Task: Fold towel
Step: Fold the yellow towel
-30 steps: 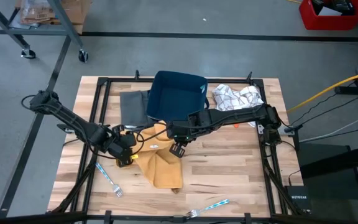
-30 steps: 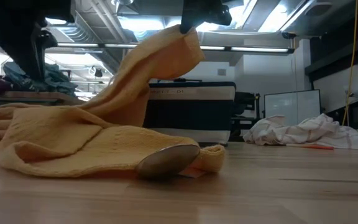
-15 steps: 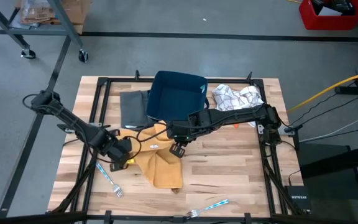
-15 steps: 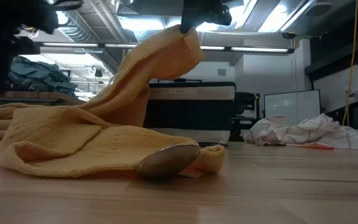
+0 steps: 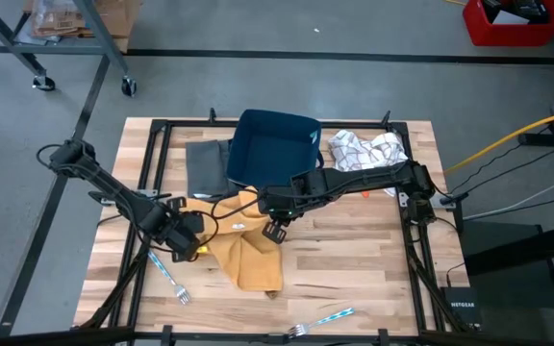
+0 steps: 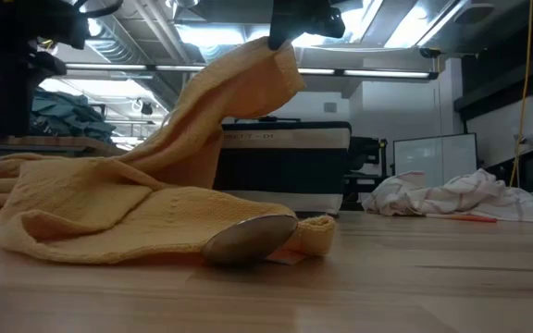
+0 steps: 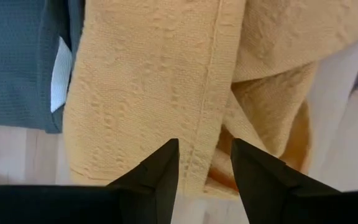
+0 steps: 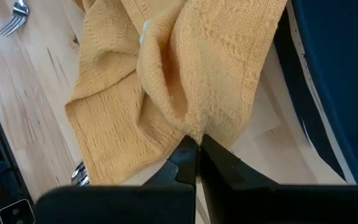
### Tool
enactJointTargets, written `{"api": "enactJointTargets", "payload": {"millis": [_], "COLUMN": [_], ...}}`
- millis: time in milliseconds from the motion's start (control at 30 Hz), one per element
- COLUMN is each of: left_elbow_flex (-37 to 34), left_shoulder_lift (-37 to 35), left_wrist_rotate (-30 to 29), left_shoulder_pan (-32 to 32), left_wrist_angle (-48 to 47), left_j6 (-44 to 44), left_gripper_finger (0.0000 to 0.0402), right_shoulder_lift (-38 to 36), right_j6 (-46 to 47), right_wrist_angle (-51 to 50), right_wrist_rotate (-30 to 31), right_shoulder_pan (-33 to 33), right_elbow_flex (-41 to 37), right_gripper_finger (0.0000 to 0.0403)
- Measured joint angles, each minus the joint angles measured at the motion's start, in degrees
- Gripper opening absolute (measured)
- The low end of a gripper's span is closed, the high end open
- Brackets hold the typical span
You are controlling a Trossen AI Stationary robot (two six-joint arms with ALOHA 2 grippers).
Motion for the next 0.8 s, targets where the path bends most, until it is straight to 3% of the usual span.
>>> {"api": "enactJointTargets", "payload": {"millis": [633,800], "left_elbow_flex": [0.0,0.0], "left_shoulder_lift": [9.22,10.2], "left_wrist_rotate": [-0.09,-2.4], "left_shoulder_pan": [0.0,0.07], "left_wrist_angle": [0.76,0.59], "left_j6": [3.19,2.63], "left_gripper_finger": [0.0139,0.0139], "right_shoulder_lift": [0.0,0.0], "right_j6": [0.0,0.0], "right_wrist_angle": [0.02,0.02], "right_wrist_rotate": [0.0,0.0], "right_shoulder_pan": [0.0,0.0], "right_elbow_flex": [0.0,0.0], "right_gripper_finger": [0.0012,0.0012]}}
